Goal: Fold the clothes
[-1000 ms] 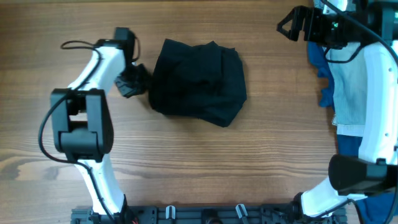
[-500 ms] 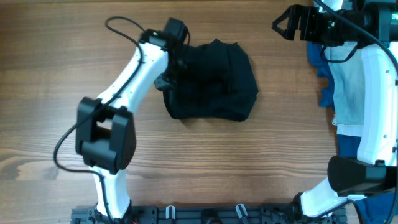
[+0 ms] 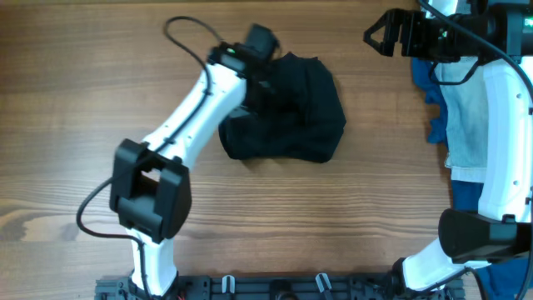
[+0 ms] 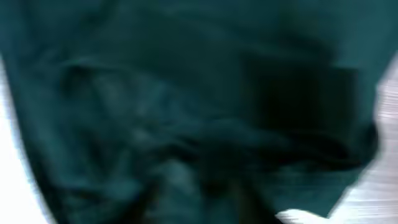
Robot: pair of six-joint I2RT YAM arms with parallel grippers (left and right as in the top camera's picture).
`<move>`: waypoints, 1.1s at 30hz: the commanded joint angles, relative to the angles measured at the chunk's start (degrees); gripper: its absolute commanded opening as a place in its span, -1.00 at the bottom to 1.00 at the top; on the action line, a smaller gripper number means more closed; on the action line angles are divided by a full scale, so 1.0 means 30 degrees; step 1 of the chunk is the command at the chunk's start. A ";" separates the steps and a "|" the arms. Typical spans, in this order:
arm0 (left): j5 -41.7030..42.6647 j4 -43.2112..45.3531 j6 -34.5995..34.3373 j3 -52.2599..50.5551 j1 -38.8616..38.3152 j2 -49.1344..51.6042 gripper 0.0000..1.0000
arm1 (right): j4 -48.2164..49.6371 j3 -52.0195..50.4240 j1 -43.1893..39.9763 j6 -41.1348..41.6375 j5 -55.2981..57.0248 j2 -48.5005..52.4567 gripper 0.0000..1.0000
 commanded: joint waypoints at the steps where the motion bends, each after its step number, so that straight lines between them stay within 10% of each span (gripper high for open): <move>1: 0.0240 0.0991 0.0117 0.0124 0.0044 0.0219 0.51 | -0.0211 0.0058 0.0189 -0.0364 -0.0444 -0.0219 0.99; 13: 0.1239 0.4269 0.0102 0.0124 0.0510 0.3053 0.71 | -0.0874 0.0058 0.0335 -0.0393 -0.0444 -0.0219 1.00; 16: 0.1239 0.5646 -0.0568 0.0306 0.0517 0.3024 0.32 | -0.0903 0.0058 0.0801 -0.0401 -0.0437 -0.0219 1.00; 19: 0.1209 0.6215 -0.0794 0.0328 0.0517 0.3024 -0.92 | -0.0911 0.0058 0.1268 -0.0401 -0.0430 -0.0219 0.99; 33: -0.2419 0.8036 -0.4743 0.0328 0.1603 0.3024 -0.92 | -0.0947 0.0058 0.2069 -0.0386 0.0219 -0.0219 0.99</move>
